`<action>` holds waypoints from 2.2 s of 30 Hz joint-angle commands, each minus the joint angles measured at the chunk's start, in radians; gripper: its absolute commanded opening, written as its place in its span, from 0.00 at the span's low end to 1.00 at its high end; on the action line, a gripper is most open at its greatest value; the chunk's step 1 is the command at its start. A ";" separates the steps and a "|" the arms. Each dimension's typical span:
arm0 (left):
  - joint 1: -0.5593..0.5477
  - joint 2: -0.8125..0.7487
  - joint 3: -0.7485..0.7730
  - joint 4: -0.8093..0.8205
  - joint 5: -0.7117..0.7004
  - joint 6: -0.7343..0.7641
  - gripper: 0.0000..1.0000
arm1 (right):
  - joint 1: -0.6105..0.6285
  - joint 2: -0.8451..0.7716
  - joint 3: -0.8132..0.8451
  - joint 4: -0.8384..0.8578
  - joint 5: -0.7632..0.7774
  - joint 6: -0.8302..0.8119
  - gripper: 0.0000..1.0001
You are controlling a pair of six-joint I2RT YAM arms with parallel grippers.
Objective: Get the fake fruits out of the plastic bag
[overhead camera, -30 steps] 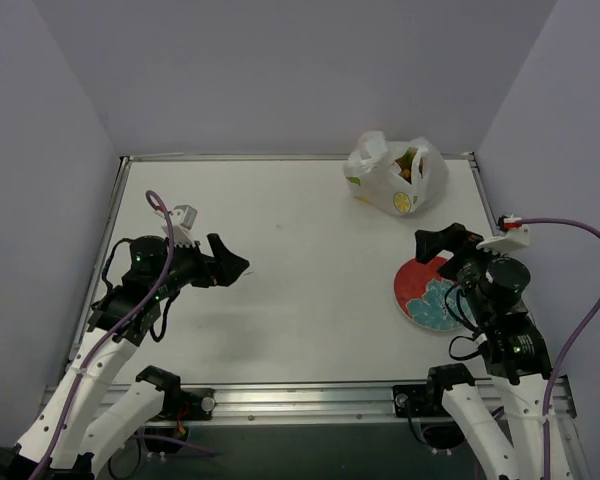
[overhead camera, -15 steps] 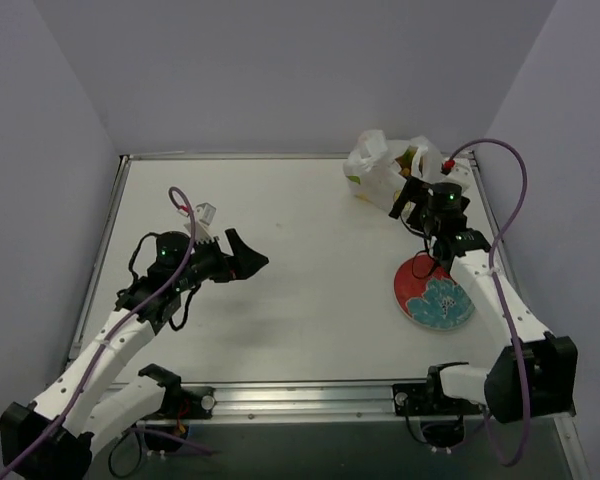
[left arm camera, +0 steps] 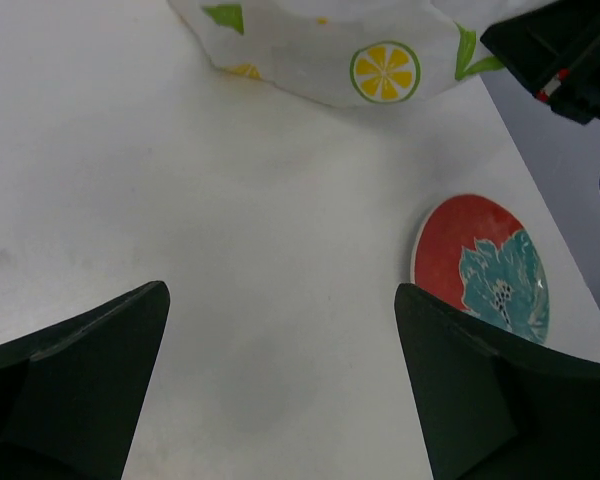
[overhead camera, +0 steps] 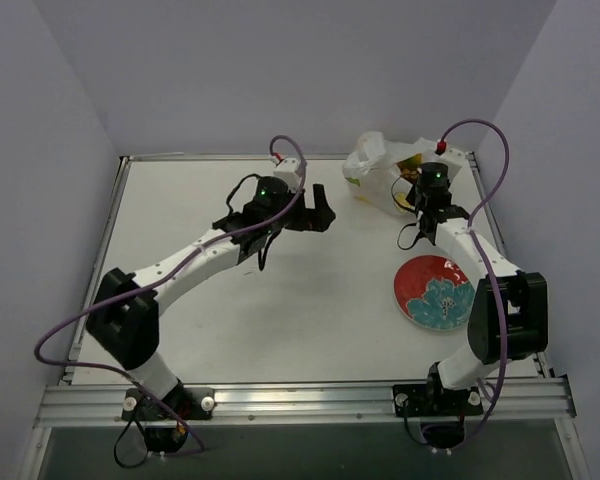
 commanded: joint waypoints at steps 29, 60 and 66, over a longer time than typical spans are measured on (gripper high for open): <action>-0.121 0.289 0.435 0.122 -0.181 0.266 0.02 | -0.182 -0.246 -0.216 0.011 -0.084 0.050 0.00; -0.341 0.017 -0.255 0.506 -0.381 -0.017 0.02 | 0.029 -0.713 -0.205 -0.315 -0.398 0.051 0.31; -0.341 0.018 -0.245 0.497 -0.364 -0.024 0.06 | 0.149 -0.585 -0.250 -0.278 -0.314 0.036 0.13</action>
